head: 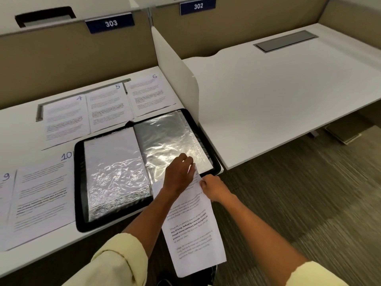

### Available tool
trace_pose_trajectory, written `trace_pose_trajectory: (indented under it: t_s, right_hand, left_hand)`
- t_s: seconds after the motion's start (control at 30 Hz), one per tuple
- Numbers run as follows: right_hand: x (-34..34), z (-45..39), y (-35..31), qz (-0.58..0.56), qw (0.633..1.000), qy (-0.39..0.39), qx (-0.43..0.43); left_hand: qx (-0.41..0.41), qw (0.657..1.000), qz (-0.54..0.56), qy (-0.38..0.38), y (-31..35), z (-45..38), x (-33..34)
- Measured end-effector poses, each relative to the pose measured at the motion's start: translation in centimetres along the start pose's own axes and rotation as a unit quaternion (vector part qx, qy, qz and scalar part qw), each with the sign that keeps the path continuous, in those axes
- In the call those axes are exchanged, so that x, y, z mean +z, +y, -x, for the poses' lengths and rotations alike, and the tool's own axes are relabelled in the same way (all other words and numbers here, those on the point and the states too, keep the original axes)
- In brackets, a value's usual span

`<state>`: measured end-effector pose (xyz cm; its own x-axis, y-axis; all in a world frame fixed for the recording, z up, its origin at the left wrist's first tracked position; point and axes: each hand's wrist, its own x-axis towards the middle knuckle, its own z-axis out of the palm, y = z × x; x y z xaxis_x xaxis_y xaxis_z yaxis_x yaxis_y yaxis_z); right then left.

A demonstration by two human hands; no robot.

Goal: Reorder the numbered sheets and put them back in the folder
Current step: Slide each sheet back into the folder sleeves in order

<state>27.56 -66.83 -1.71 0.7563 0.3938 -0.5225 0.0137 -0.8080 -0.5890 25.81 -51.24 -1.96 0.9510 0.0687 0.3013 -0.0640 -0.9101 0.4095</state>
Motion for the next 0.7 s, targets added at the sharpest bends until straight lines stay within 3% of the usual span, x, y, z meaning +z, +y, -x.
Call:
trace_pose_trajectory:
  t_s: [0.3,0.47,0.7]
  right_hand:
    - [-0.5,-1.0,2.2,-0.191,0.979,-0.047,0.049]
    - [0.2,-1.2,2.7,-0.276,0.959,-0.033,0.05]
    - [0.4,0.6,2.6,-0.364,0.929,-0.042,0.049]
  left_hand:
    - [-0.007,0.998,0.004,-0.069,-2.6,2.3,0.2]
    - [-0.042,0.995,-0.048,-0.071,-4.5,4.2,-0.3]
    - [-0.056,0.997,-0.022,-0.058,-5.1,5.0,-0.7]
